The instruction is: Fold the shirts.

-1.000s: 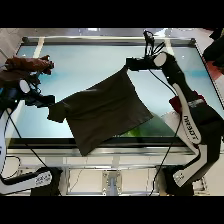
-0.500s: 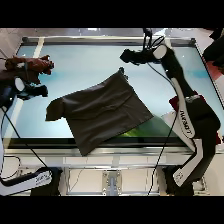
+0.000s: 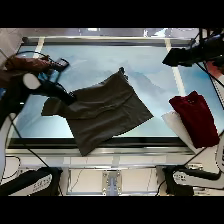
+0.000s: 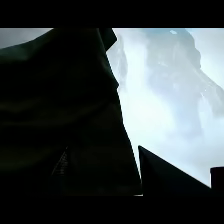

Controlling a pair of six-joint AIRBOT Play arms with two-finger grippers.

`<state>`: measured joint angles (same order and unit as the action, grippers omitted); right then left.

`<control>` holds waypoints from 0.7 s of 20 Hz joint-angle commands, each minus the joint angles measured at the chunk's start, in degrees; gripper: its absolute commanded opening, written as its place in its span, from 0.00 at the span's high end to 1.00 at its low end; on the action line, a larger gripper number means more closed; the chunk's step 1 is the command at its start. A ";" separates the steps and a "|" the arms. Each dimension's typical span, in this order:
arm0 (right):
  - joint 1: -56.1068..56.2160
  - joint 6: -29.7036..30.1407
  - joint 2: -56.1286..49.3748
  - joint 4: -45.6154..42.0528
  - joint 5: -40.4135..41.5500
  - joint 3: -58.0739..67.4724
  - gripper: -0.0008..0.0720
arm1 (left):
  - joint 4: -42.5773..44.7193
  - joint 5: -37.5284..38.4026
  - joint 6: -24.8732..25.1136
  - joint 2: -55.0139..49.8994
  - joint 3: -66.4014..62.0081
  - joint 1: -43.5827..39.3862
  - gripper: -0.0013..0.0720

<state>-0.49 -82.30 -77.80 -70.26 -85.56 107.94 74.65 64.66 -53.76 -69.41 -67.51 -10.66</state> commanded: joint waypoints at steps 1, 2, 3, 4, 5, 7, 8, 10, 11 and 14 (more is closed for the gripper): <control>-1.36 -1.62 10.32 5.73 -2.49 -11.21 0.33 | 6.58 7.23 5.22 -7.04 -0.07 -12.68 0.21; -1.25 -3.08 13.92 8.46 -1.36 -18.84 0.33 | 10.54 7.21 4.48 -9.22 -0.07 -15.76 0.21; -1.25 -4.15 17.84 11.26 0.68 -28.33 0.33 | 14.14 7.19 3.93 -10.95 -0.07 -18.21 0.21; -1.25 -5.60 21.64 14.03 3.80 -38.51 0.33 | 17.77 7.17 3.37 -12.52 -0.07 -20.35 0.21; -1.25 -7.50 25.66 18.69 8.46 -50.51 0.33 | 20.72 7.10 2.78 -13.64 -0.07 -21.79 0.21; -1.25 -8.31 30.82 34.27 19.58 -71.21 0.33 | 25.38 6.56 1.42 -14.95 -0.07 -23.21 0.21; -1.25 -5.77 31.91 45.13 24.83 -79.89 0.33 | 26.21 5.60 1.44 -15.08 -0.07 -23.15 0.21; -1.22 2.60 31.67 57.18 28.50 -89.11 0.33 | 26.32 2.84 0.55 -15.10 -0.07 -22.62 0.21; -0.68 3.02 31.41 57.18 28.52 -90.71 0.33 | 26.27 1.27 0.37 -15.21 -0.07 -22.45 0.21; 5.84 1.62 31.36 56.17 33.11 -91.19 0.33 | 26.25 -2.54 0.37 -16.70 -0.07 -22.47 0.21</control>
<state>1.41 -81.78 -47.27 -20.45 -58.70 22.44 99.37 65.89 -52.82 -84.82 -67.53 -32.82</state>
